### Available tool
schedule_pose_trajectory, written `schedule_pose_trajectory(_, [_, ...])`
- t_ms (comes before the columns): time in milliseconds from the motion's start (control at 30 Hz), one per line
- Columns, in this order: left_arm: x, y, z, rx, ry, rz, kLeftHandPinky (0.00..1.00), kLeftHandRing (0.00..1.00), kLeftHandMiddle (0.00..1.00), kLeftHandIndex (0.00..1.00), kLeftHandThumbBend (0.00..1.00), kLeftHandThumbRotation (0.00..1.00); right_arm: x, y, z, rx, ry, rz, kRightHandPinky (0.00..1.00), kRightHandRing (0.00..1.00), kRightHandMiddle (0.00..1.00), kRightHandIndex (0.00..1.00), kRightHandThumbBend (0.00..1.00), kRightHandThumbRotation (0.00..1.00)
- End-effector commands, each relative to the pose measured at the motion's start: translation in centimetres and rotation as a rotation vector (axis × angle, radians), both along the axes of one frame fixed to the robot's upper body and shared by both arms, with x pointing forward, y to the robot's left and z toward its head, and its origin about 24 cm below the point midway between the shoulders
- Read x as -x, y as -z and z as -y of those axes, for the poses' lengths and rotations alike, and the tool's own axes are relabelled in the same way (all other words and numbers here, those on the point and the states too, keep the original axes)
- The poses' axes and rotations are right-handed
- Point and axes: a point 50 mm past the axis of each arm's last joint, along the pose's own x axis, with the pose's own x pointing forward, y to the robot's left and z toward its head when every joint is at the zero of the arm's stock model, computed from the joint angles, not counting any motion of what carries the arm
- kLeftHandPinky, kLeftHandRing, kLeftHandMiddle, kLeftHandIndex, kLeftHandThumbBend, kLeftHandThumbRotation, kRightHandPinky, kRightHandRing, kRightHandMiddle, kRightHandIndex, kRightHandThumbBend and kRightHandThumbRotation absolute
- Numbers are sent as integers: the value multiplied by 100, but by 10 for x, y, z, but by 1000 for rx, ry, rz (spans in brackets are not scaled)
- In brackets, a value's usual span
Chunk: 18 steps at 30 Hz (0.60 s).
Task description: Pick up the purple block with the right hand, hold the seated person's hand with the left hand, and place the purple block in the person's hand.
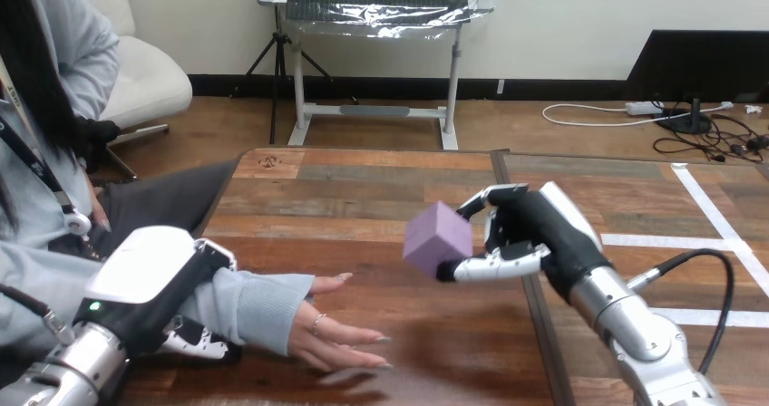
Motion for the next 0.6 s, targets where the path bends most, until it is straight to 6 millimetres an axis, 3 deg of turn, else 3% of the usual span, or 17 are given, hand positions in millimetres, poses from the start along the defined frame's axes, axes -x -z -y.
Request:
schedule_pose_trajectory(0, [-18, -34, 12, 39, 63, 146, 21, 24, 28, 27, 87, 0, -20, -28, -13, -3, -30, 105, 6, 10, 14, 13, 56, 0])
schedule_pose_trajectory(567, [-21, -48, 18, 45, 78, 177, 24, 25, 29, 30, 85, 0, -19, -21, -26, -3, -64, 83, 7, 11, 14, 13, 57, 0])
